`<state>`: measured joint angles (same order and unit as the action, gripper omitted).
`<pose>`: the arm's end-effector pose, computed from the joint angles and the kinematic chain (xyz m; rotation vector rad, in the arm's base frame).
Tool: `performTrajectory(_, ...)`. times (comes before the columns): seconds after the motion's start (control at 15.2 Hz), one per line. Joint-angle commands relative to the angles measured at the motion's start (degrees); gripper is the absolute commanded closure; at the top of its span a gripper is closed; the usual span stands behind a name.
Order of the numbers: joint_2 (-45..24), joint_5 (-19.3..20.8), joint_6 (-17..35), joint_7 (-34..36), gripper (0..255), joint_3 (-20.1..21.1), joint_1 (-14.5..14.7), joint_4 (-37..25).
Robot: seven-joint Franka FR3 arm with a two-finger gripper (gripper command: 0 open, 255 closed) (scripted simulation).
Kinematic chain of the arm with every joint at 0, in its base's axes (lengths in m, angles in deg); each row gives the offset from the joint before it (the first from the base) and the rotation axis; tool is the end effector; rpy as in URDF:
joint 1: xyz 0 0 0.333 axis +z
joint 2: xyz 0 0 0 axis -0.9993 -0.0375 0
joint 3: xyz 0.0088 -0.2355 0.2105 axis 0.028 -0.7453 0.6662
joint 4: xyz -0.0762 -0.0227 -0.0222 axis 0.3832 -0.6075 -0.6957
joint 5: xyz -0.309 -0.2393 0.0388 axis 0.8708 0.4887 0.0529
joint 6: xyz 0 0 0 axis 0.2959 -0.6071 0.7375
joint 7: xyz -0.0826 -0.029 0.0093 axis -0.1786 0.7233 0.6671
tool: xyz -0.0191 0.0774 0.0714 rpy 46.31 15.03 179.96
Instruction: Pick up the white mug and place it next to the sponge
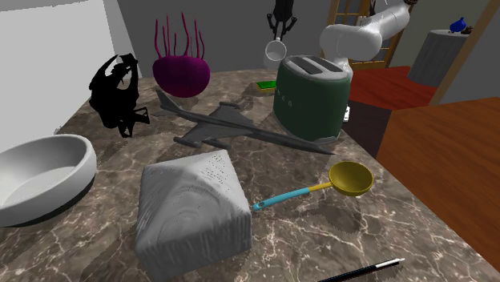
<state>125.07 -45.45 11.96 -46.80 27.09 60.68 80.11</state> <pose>0.0038 -0.2906 0.4817 2.9288 0.7799 0.0390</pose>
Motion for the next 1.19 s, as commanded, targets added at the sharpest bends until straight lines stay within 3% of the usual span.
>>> performTrajectory(0.0,0.3,1.1,1.0,0.0,255,-1.2,-0.4,1.3)
performTrajectory(0.66,0.4,6.4,7.2,-0.4,255,-7.1,-4.0,7.8)
performTrajectory(1.12,-6.7,0.6,14.3,-6.1,255,-3.4,-11.4,9.0)
